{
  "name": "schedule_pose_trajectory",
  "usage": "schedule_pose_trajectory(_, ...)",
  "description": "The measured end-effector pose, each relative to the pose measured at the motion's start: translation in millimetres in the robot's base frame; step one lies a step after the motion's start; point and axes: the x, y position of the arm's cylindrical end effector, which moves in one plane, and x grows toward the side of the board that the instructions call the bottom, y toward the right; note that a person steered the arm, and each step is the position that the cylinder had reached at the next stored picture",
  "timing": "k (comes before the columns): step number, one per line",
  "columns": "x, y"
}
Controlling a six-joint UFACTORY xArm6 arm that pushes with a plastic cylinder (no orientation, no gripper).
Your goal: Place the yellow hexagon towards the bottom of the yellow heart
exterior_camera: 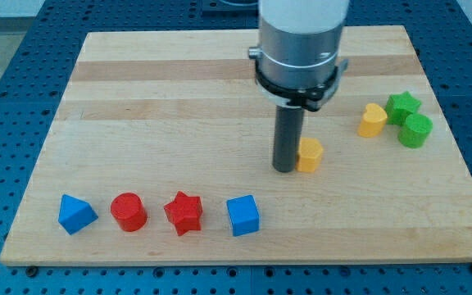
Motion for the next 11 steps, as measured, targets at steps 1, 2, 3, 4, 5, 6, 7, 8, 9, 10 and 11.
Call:
schedule_pose_trajectory(1, 0, 25)
schedule_pose_trajectory(2, 0, 51)
schedule_pose_trajectory(3, 0, 68)
schedule_pose_trajectory(4, -3, 69)
schedule_pose_trajectory(5, -4, 68)
schedule_pose_trajectory(6, -10, 66)
schedule_pose_trajectory(7, -25, 66)
schedule_pose_trajectory(8, -27, 69)
schedule_pose_trajectory(9, -27, 74)
schedule_pose_trajectory(10, -27, 90)
schedule_pose_trajectory(11, -27, 102)
